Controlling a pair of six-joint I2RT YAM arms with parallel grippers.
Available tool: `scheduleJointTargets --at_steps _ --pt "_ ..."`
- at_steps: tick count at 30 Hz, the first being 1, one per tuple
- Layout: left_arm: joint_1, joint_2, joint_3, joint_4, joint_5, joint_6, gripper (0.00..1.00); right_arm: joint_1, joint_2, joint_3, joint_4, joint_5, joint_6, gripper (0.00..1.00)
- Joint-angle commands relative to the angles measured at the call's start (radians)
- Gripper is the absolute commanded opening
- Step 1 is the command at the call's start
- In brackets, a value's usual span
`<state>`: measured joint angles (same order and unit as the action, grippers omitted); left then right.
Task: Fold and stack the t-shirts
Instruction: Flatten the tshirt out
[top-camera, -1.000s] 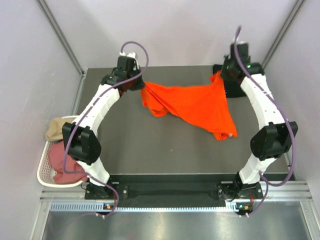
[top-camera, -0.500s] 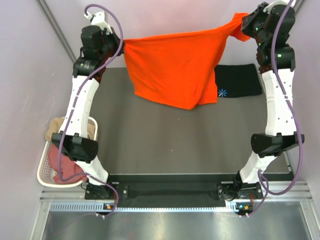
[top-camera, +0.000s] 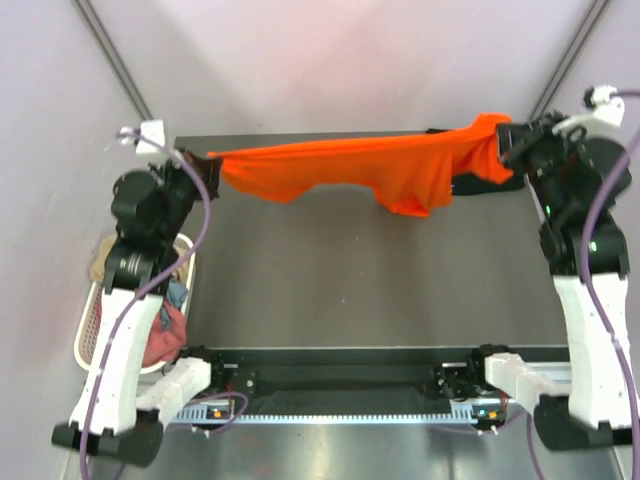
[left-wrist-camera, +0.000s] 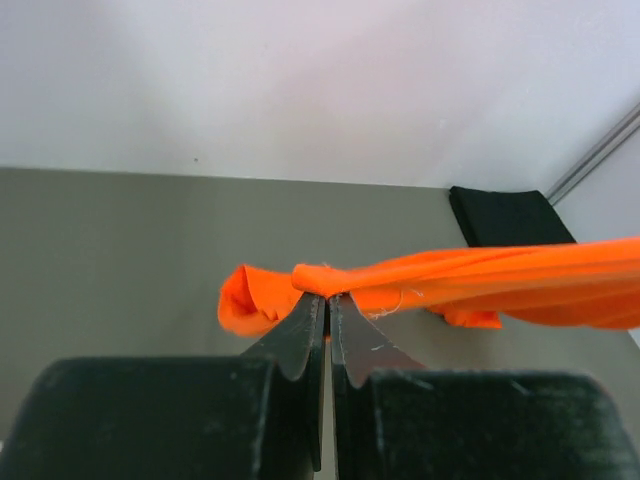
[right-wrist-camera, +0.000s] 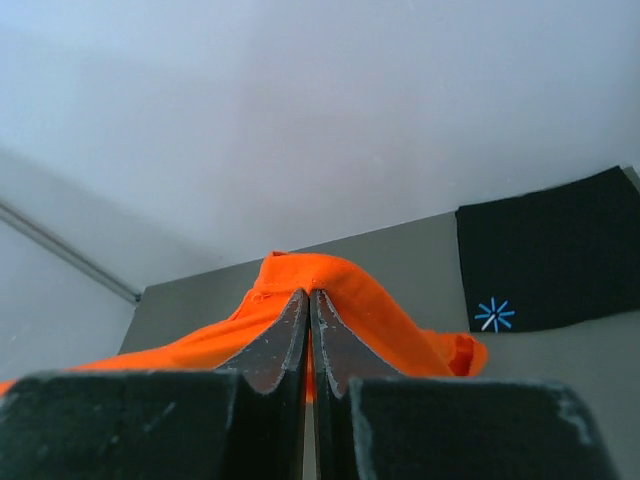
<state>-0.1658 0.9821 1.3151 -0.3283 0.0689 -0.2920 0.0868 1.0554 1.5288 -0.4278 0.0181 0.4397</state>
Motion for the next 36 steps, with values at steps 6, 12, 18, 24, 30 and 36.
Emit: scheduleJointTargets --at_steps 6,12,18,24,30,36 --pt "0.009 -0.361 -0.315 -0.123 -0.204 -0.168 0.00 -0.015 -0.348 -0.294 -0.164 -0.075 0.054 0.00" --pt "0.009 -0.578 -0.488 -0.299 -0.117 -0.335 0.04 -0.015 -0.567 -0.582 -0.400 -0.323 0.096 0.00" --pt "0.009 -0.772 -0.579 -0.437 -0.081 -0.417 0.70 -0.015 -0.762 -0.723 -0.598 -0.535 0.103 0.11" --pt "0.009 -0.757 -0.539 -0.404 -0.080 -0.477 0.86 -0.009 -0.738 -0.837 -0.585 -0.704 0.059 0.42" --pt "0.008 -0.417 -0.611 -0.209 0.193 -0.489 0.68 -0.001 -0.571 -0.855 -0.408 -0.531 0.051 0.53" --pt "-0.135 -0.053 -0.683 -0.066 0.182 -0.541 0.63 0.259 -0.188 -0.857 -0.122 -0.243 0.183 0.56"
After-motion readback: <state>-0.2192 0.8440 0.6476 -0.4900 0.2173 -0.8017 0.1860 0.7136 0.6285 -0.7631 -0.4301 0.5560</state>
